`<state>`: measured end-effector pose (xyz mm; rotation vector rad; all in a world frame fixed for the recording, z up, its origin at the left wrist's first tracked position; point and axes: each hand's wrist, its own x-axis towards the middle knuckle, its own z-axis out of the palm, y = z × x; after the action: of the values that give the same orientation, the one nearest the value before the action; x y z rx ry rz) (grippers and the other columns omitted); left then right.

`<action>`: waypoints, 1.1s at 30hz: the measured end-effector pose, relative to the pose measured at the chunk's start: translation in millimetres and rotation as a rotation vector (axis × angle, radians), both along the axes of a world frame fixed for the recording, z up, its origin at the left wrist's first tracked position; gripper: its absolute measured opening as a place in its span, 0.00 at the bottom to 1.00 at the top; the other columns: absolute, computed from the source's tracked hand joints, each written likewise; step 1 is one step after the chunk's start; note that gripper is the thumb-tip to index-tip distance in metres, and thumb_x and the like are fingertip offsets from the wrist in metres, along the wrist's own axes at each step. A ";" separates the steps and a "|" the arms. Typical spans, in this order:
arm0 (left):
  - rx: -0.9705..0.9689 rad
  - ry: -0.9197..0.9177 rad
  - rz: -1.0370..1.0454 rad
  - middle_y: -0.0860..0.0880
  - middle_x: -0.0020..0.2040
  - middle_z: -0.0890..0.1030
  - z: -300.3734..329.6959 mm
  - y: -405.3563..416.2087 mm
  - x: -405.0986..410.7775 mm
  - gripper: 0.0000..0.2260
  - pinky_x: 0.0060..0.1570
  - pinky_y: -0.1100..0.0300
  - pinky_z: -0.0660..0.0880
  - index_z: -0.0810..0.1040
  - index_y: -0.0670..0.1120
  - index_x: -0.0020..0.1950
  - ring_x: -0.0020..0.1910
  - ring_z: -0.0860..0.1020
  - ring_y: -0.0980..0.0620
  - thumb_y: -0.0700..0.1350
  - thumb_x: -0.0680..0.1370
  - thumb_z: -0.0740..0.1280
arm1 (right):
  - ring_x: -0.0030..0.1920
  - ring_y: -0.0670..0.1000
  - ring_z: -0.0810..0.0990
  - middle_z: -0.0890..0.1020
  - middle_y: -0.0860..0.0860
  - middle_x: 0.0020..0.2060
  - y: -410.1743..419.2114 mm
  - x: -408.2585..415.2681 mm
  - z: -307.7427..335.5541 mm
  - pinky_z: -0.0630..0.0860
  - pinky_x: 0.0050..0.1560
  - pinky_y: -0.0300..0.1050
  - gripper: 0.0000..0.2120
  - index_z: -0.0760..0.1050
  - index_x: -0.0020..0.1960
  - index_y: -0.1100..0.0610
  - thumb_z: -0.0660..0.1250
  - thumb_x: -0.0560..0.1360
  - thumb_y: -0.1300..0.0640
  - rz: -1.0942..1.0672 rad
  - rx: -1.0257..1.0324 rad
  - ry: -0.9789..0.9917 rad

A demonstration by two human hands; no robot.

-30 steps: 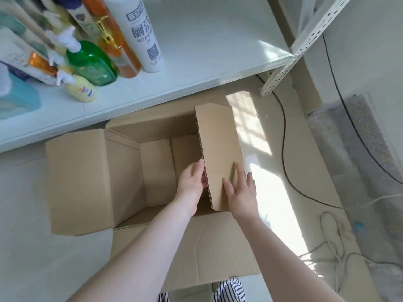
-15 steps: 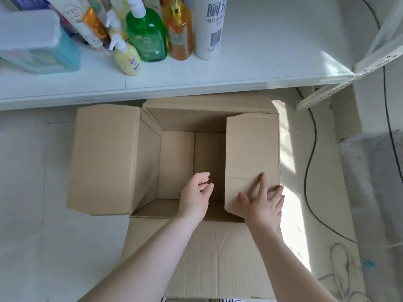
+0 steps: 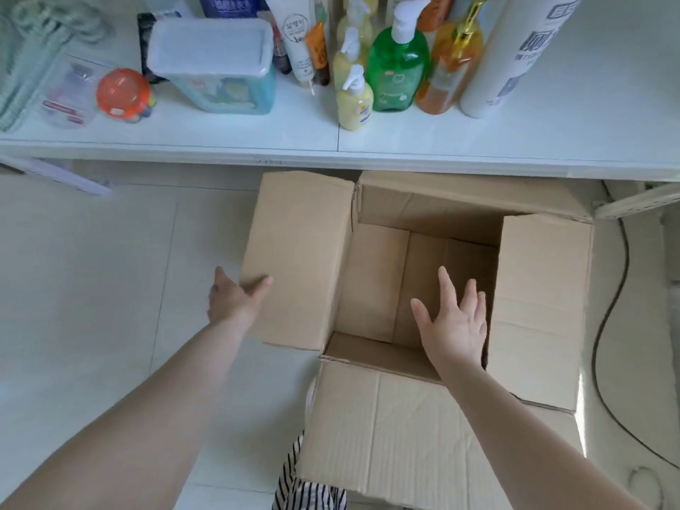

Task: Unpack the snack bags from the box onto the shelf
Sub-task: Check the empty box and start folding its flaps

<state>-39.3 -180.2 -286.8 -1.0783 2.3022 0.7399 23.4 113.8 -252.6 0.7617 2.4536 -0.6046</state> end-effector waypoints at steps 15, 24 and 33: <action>0.065 0.218 -0.065 0.52 0.43 0.80 33.1 5.6 27.3 0.12 0.39 0.58 0.68 0.75 0.47 0.50 0.46 0.77 0.47 0.52 0.74 0.71 | 0.67 0.60 0.69 0.66 0.57 0.70 -142.0 -80.5 -13.6 0.72 0.65 0.59 0.32 0.47 0.76 0.32 0.61 0.79 0.41 0.018 -0.436 -0.023; 0.748 0.316 0.138 0.52 0.34 0.77 73.8 28.7 54.6 0.18 0.37 0.64 0.70 0.78 0.43 0.42 0.35 0.74 0.56 0.59 0.77 0.64 | 0.66 0.51 0.72 0.69 0.52 0.72 -124.3 -76.9 13.9 0.71 0.58 0.41 0.30 0.56 0.78 0.42 0.64 0.80 0.45 -0.169 -0.668 0.089; 0.613 0.208 -0.106 0.64 0.58 0.73 47.5 109.2 62.1 0.18 0.63 0.61 0.68 0.70 0.61 0.63 0.58 0.72 0.65 0.53 0.75 0.69 | 0.58 0.48 0.81 0.83 0.49 0.55 -28.5 -40.3 55.2 0.75 0.64 0.51 0.19 0.77 0.61 0.51 0.62 0.79 0.41 -0.422 -0.732 0.287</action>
<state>22.8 -71.0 -239.3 -0.6132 2.0458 1.4434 -16.9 85.4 -197.3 0.9098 2.0404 -1.7450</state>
